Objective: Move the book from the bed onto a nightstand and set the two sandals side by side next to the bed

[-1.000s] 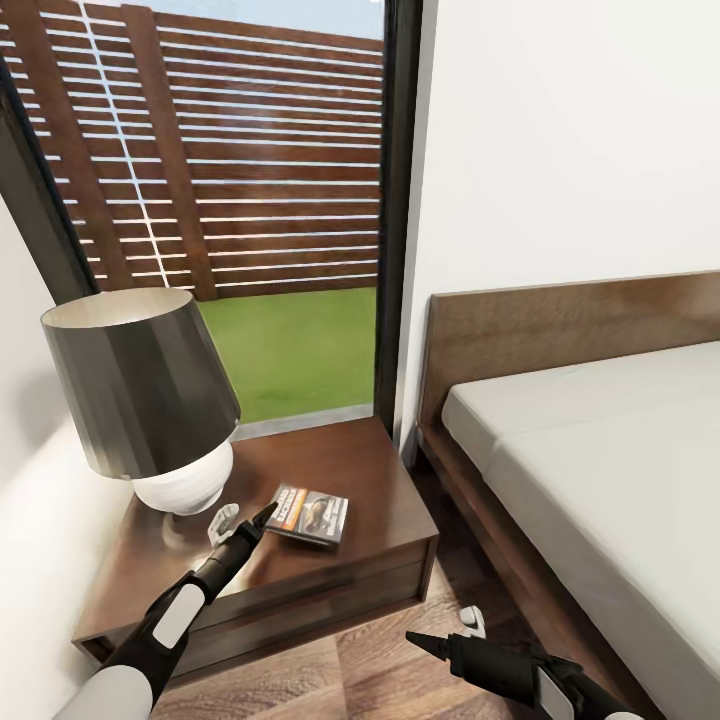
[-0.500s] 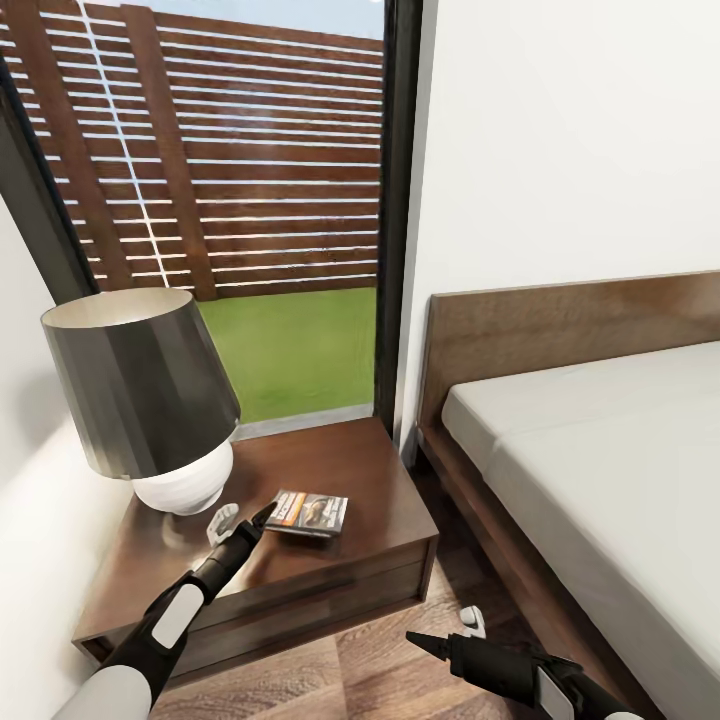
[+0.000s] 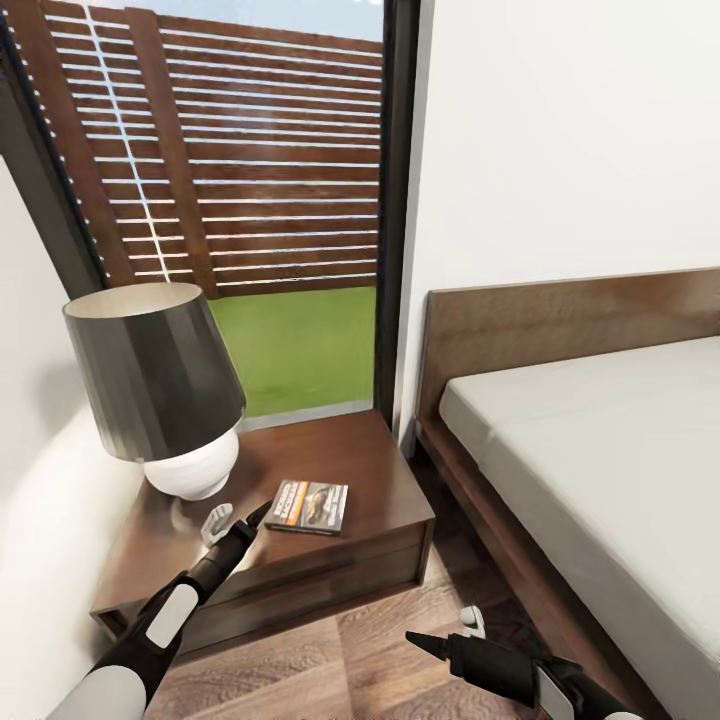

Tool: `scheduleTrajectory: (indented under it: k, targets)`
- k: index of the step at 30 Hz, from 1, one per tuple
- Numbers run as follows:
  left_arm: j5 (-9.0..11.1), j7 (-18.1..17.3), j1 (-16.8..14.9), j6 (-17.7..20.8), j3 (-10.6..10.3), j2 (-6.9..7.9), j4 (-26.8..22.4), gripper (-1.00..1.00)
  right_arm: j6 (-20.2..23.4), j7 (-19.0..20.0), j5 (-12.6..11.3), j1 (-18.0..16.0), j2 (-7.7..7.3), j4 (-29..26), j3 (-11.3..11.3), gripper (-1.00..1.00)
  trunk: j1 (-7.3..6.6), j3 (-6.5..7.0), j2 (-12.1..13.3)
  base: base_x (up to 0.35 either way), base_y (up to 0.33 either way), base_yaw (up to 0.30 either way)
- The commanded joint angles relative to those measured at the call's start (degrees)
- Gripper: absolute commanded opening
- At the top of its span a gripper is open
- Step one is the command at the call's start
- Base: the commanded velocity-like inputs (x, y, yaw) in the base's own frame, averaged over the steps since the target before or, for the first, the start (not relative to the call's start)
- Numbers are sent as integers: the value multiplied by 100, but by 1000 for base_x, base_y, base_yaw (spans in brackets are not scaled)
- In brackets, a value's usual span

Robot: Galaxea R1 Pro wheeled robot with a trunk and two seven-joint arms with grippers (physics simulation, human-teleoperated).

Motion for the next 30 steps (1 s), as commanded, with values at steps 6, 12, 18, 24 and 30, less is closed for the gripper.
scheduleTrajectory:
  k: [6, 12, 18, 24, 30]
  targets:
    - [53, -22, -3, 58, 16, -1, 2, 100, 48, 0, -60, -2, 0, -2, 46, 100, -2, -5, -2, -21, 0, 0]
    - [53, -22, -3, 57, 16, -7, 2, 100, 45, -6, -58, -2, 36, 3, 41, 100, -2, -5, -2, -5, 0, 0]
    - [53, -22, -3, 57, 16, -9, 2, 100, 32, -42, -63, -2, 55, 5, 40, 100, -2, -5, -2, 0, 0, 0]
    - [53, -22, -3, 57, 15, -9, 2, 100, 17, -58, -65, -2, 58, 5, 31, 100, -2, -5, -2, 0, 0, 0]
    - [53, -17, -3, 57, 15, -15, 2, 100, 22, -61, -53, -2, 58, 5, 20, 100, -2, -5, -2, 0, 0, 0]
